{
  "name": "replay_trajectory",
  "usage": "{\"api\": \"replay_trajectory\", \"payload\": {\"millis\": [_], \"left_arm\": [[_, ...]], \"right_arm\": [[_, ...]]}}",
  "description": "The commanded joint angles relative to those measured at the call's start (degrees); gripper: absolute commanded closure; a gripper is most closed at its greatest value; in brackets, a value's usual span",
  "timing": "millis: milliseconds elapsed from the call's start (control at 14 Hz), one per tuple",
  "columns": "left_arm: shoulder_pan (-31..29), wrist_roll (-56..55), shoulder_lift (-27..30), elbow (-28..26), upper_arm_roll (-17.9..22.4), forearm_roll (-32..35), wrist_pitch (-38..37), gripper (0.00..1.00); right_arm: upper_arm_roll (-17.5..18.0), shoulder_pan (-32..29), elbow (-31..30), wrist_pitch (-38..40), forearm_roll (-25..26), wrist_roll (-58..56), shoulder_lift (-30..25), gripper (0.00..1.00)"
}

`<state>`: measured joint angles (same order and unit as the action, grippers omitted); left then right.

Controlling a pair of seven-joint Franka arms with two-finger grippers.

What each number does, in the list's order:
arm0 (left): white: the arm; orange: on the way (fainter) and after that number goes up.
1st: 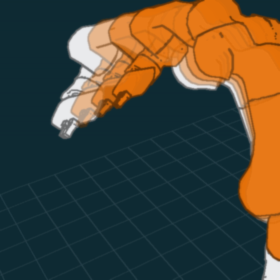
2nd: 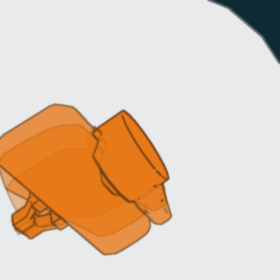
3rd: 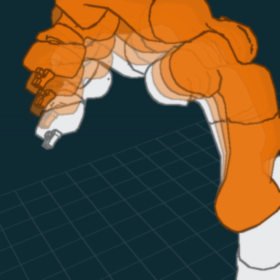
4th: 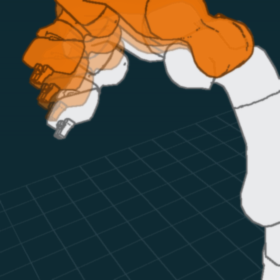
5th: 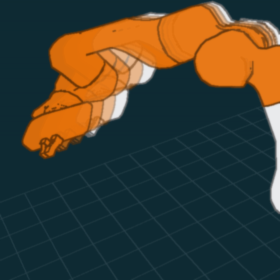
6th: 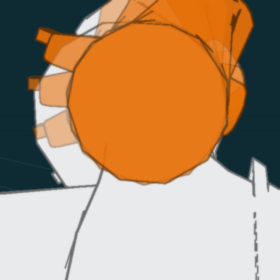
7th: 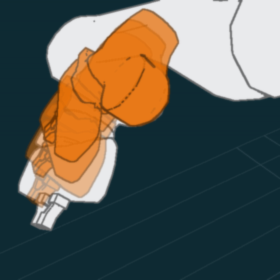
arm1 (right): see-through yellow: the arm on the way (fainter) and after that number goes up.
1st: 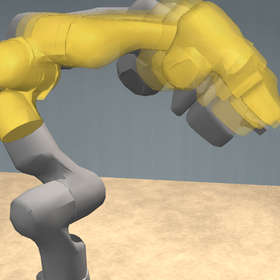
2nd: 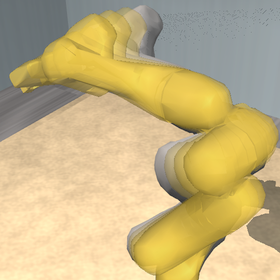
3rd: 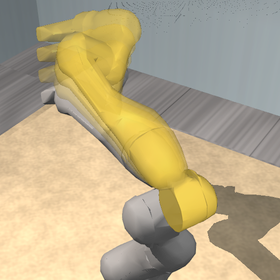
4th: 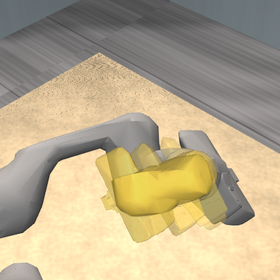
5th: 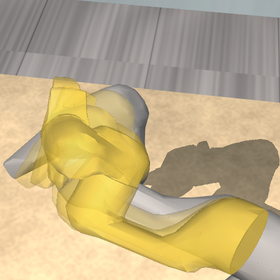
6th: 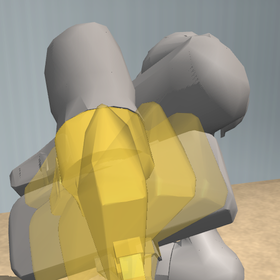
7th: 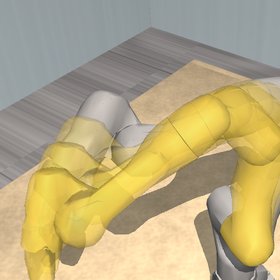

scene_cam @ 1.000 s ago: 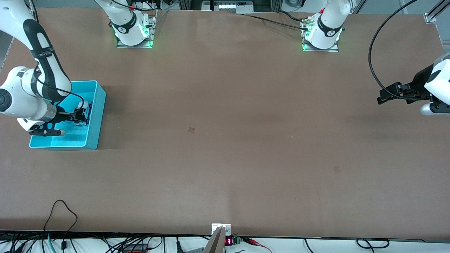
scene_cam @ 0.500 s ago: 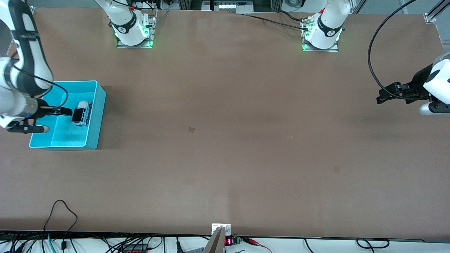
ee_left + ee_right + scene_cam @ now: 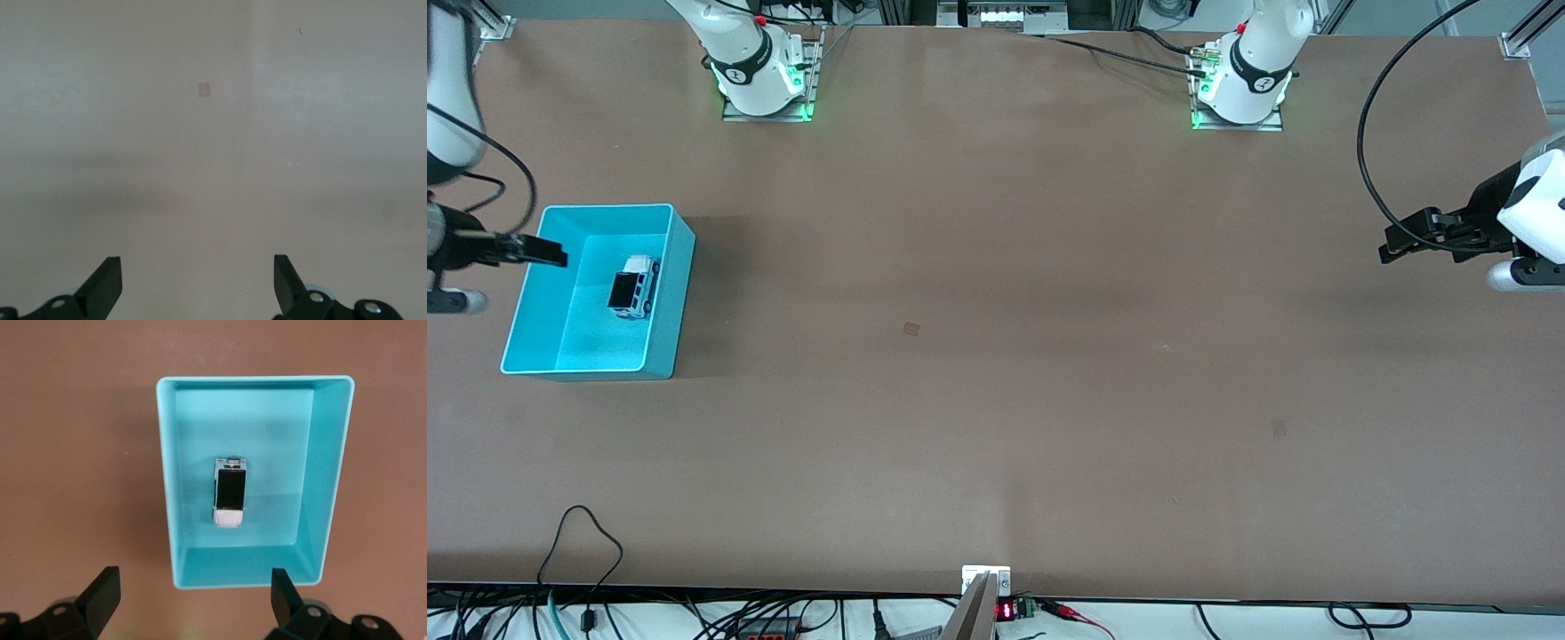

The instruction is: Wind and store white jeep toy

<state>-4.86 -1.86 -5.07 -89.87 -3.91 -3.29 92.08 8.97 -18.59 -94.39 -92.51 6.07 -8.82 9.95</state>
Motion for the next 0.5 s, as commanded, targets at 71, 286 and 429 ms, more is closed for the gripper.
{"api": "replay_trajectory", "payload": {"millis": [71,286,429], "left_arm": [[-0.2,1.1,0.8,-0.1,-0.3,0.6,-0.2,0.0],[-0.2,1.1,0.8,-0.1,-0.3,0.5,-0.1,0.0],[-0.2,1.1,0.8,-0.1,-0.2,0.5,-0.1,0.0]], "right_arm": [[0.5,2.8,10.1,10.2,-1.6,-0.4,-1.5,0.0],[-0.4,5.7,10.6,10.5,-1.1,-0.1,-2.9,0.0],[-4.8,11.0,10.5,10.6,-1.4,0.1,-2.9,0.0]]}}
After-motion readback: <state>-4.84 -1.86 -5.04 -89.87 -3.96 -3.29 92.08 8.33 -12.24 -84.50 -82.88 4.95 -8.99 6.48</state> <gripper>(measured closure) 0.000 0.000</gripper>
